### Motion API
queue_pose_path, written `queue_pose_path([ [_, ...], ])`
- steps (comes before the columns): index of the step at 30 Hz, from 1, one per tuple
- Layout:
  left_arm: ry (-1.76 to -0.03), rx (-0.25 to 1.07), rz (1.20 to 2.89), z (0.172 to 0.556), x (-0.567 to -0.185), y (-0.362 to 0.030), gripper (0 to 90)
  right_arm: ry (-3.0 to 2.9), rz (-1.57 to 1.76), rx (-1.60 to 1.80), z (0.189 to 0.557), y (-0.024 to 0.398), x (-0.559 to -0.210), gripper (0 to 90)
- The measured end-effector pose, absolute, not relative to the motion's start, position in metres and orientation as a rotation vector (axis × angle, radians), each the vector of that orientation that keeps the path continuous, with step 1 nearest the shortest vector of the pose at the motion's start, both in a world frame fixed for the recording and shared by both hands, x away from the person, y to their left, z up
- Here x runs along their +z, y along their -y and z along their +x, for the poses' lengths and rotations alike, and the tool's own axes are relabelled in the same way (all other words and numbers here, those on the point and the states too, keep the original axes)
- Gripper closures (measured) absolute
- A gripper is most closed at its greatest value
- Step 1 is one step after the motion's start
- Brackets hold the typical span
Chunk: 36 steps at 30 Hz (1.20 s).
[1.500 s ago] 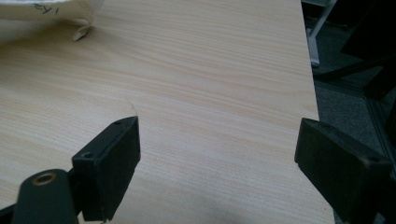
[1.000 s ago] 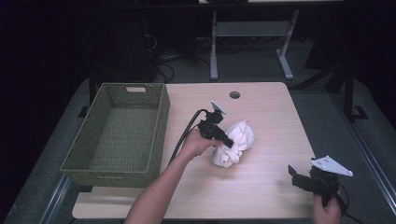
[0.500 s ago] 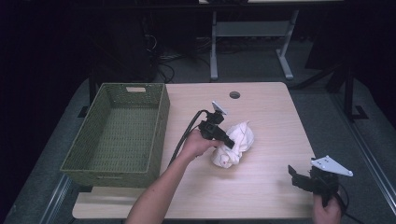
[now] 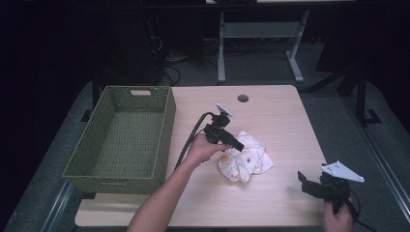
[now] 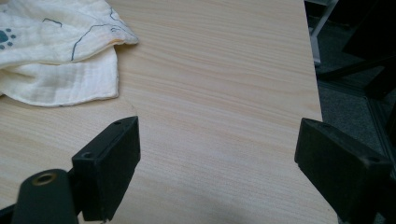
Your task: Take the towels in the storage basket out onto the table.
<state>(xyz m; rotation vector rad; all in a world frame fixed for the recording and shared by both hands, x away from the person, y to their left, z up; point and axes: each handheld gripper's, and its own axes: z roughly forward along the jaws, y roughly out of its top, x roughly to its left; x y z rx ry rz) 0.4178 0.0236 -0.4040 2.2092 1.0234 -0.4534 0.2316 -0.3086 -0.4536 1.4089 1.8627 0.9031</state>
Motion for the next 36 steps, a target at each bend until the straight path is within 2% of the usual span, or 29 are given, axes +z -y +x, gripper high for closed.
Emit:
queue_pose_path([
  [19, -0.98, -0.413, 2.143, 0.398, -0.393, -0.046, 28.5, -1.87, 1.412, 0.893, 0.232, 0.308, -0.456, 13.9],
  [36, -0.963, -0.384, 2.113, 0.38, -0.398, -0.068, 24.9, -1.875, 1.415, 0.884, 0.233, 0.307, -0.457, 13.9],
])
